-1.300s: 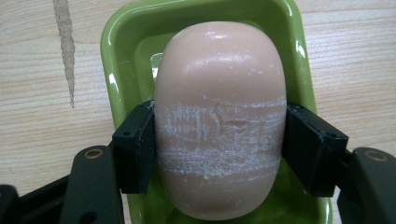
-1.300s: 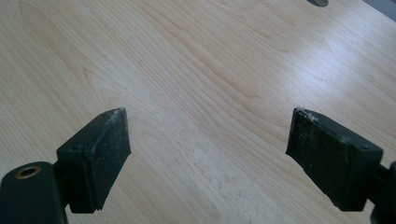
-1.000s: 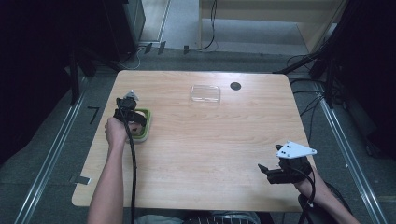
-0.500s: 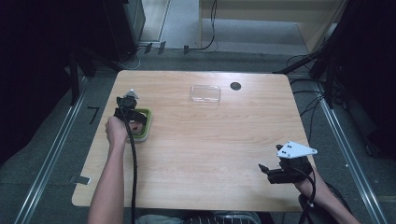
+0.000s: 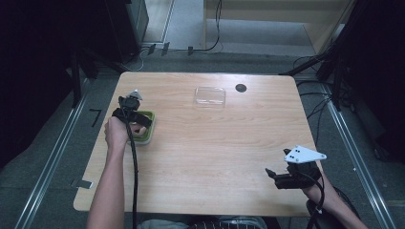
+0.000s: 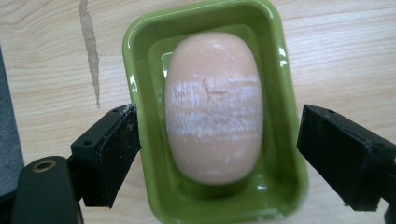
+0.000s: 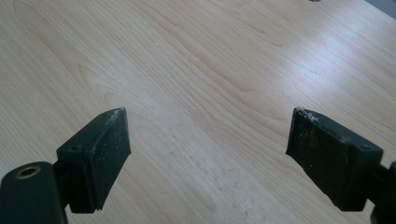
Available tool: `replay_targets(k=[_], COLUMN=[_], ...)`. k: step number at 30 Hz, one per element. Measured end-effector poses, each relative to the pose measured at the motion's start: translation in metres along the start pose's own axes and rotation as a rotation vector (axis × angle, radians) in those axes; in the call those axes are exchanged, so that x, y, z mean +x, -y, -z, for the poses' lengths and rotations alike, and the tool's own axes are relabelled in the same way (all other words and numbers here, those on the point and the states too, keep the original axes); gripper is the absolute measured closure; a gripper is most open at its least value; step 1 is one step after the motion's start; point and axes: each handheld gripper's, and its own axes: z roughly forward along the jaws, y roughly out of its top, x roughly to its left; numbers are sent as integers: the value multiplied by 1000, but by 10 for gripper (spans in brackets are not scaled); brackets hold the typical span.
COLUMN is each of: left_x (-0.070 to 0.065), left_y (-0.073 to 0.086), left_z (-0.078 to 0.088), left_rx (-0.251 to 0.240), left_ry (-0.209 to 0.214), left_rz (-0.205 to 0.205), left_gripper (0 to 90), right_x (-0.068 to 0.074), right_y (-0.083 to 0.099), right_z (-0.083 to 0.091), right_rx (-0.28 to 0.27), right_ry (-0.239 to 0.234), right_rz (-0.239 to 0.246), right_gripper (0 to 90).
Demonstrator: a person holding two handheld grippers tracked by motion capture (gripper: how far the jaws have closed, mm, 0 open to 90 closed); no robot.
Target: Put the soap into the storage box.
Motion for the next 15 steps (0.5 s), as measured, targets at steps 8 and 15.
replay_targets(k=[8,15], left_x=[-5,-12], left_y=[13,25], left_z=[14,24], left_rx=[59,85], left_ry=[11,25], left_rz=[-54,-99], left_gripper=[61,39], right_x=[3,4], right_y=[-2,-4], right_z=[0,-1], right_rx=[2,-1], right_ry=[0,-1], right_rz=[5,16], right_gripper=[134,134])
